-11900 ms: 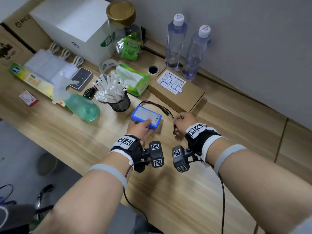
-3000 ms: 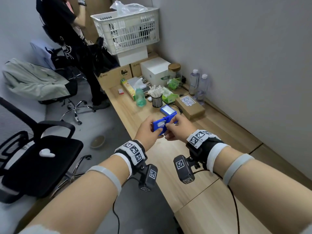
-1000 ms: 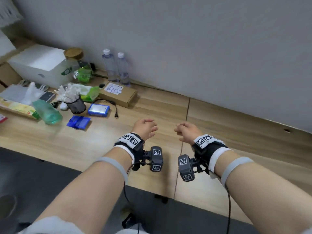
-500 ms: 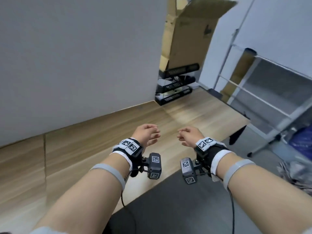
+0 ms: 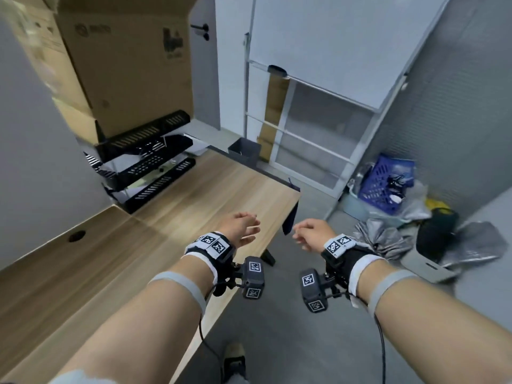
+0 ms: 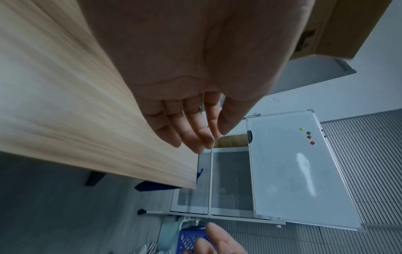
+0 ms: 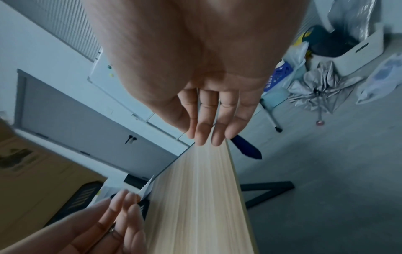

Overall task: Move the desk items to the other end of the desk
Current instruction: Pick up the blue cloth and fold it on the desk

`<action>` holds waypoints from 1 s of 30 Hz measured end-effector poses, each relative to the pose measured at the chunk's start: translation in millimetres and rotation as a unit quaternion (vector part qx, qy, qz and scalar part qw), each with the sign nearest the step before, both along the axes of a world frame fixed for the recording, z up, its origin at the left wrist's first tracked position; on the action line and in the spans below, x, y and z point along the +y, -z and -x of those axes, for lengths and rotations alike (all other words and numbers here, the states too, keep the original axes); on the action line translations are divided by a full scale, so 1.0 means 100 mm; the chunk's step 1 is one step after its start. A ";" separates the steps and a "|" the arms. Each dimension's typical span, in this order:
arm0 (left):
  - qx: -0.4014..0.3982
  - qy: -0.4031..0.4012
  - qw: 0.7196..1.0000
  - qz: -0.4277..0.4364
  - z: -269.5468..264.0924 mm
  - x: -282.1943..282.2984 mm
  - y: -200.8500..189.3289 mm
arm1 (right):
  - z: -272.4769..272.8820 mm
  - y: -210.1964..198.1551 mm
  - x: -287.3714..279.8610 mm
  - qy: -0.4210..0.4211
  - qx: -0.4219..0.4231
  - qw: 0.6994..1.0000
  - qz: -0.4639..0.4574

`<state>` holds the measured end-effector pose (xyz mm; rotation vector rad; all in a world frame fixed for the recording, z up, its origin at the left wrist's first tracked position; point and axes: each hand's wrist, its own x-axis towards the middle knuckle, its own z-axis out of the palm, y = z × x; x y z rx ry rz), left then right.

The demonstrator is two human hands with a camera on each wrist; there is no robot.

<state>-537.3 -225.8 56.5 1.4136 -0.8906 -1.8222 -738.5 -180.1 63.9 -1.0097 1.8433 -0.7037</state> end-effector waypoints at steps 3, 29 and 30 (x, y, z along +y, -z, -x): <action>0.000 0.014 1.000 -0.011 0.37 -0.52 0.05 | 0.36 -0.04 -0.45 0.017 0.009 1.000 -0.011; -0.176 -0.179 0.956 -0.152 2.85 -2.37 0.80 | 2.69 0.80 -3.34 -0.322 -0.008 0.941 -0.101; -0.173 -0.187 0.955 -0.154 2.86 -2.42 0.85 | 2.66 0.83 -3.43 -0.336 -0.008 0.936 -0.106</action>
